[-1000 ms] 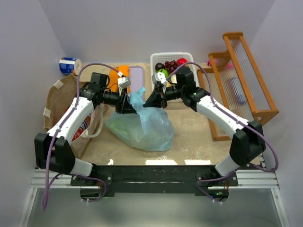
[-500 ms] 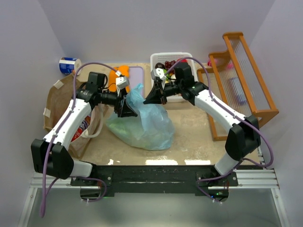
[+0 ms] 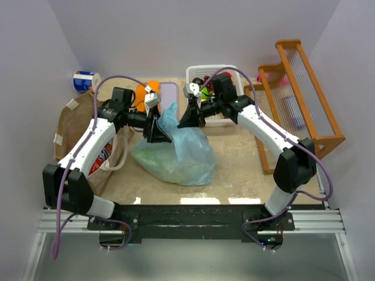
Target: Place the mixed food into the grocery bags and tie them
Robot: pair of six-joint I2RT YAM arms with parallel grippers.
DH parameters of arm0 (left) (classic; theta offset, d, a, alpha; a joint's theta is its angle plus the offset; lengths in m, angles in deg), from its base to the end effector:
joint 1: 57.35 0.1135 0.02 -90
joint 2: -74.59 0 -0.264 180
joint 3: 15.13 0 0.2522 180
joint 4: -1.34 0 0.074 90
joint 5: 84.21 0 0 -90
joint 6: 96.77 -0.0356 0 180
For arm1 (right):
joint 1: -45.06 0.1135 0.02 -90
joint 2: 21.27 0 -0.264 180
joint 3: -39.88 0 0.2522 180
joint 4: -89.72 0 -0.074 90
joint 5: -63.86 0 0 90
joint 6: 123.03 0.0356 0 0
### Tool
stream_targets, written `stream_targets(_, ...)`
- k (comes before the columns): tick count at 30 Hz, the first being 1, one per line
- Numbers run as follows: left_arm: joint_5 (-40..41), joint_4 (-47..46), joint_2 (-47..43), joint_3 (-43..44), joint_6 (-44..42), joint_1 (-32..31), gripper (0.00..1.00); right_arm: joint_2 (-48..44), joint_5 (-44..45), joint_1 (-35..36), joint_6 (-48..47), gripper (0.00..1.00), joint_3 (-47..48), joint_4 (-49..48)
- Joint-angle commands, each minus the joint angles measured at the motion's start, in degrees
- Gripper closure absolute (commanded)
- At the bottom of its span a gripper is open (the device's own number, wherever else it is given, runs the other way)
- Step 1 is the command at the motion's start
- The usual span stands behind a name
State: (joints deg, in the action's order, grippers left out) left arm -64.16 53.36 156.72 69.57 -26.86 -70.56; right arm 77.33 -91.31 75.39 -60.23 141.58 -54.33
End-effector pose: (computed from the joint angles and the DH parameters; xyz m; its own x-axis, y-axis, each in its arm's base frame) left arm 0.2765 -0.0992 0.3208 -0.4636 0.2298 -0.8557 0.8860 0.1227 -0.4470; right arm 0.3169 0.2228 0.3399 -0.0187 -0.2333 -0.9722 -0.9879 -0.1453 0.0539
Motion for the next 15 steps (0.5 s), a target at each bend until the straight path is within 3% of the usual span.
stream_targets(1, -2.91, -2.57, 0.75, 1.75, 1.37, -0.23, 0.30, 0.62, 0.74, 0.35, -4.35, 1.00, 4.16, 5.75)
stream_targets(9, -4.05, -8.10, 1.37, 0.35, 5.06, -0.23, 0.45, 2.64, 2.41, 1.23, -8.22, 1.00, 6.89, 11.99)
stream_targets(12, -4.40, -9.52, 1.72, -0.10, 6.30, -0.23, 0.58, 2.47, 2.50, 1.23, -8.31, 1.00, 7.07, 11.99)
stream_targets(13, -4.40, -9.87, 1.98, -0.18, 6.65, -0.23, 0.68, 2.29, 2.59, 1.31, -8.31, 1.00, 7.07, 12.08)
stream_targets(15, -4.84, -11.70, 1.90, -0.71, 7.96, -0.23, 0.77, 2.03, 2.94, 1.31, -8.31, 1.00, 7.24, 12.43)
